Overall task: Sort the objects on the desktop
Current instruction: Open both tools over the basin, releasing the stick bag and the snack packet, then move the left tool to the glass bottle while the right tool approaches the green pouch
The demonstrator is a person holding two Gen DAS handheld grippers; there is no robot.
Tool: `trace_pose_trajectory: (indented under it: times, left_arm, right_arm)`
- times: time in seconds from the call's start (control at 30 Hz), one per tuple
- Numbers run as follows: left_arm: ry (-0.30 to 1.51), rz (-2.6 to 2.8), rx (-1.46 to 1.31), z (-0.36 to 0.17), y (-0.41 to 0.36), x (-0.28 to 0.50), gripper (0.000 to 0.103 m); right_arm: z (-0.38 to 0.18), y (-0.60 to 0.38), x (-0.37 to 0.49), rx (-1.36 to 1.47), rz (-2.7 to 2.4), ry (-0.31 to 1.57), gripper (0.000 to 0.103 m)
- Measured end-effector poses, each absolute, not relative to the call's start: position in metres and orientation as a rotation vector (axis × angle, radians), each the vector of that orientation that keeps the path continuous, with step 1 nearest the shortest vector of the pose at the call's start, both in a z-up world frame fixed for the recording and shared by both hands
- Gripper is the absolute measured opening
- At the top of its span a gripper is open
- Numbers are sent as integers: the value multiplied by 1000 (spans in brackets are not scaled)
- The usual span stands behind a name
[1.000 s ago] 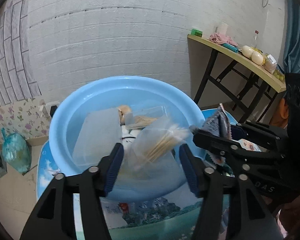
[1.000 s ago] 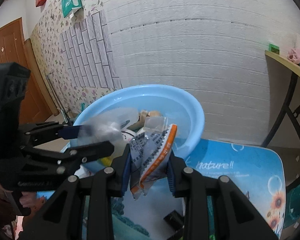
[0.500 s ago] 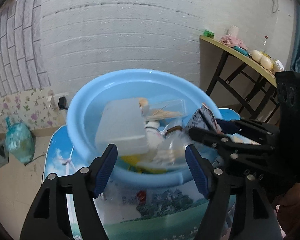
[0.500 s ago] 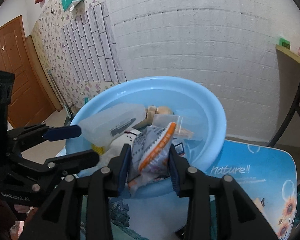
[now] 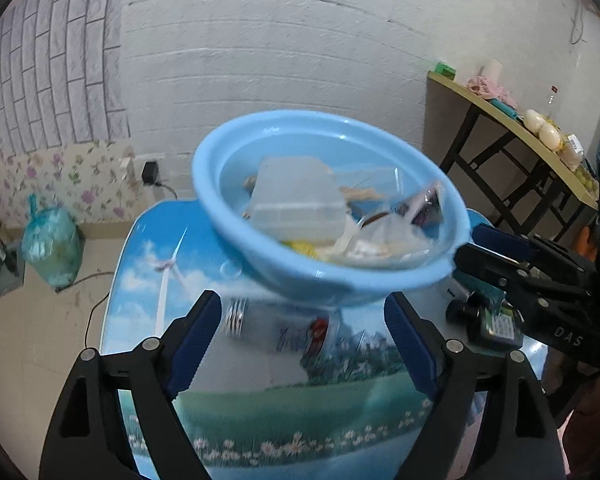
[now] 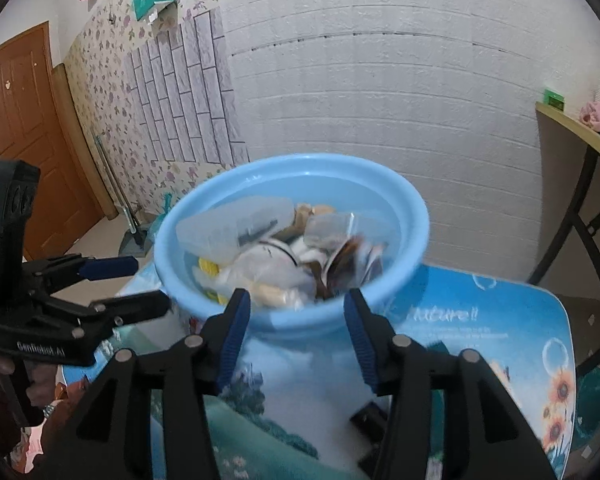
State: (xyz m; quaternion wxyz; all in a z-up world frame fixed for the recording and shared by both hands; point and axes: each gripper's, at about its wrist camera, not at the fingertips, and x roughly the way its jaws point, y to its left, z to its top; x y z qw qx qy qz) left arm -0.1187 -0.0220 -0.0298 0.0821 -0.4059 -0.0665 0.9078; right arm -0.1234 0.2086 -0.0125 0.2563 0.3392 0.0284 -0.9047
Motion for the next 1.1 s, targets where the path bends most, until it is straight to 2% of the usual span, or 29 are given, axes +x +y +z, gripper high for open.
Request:
trace_pose_trajectory:
  times: [0.27,0.73,1.1]
  left_arm:
    - [-182,2684,-1301,-48,-20,-99,90]
    - [-108,2641,-1383,-59,-2,-69,91]
    - [-90,2639,-1398,-61,1,-56,91]
  right_arm:
    - [-39,241,-95,1070,-2469,41,48]
    - [-57,294,-63,1224,-2592,-13,48]
    - [-59,310,-46,1226,-2620,-45,48]
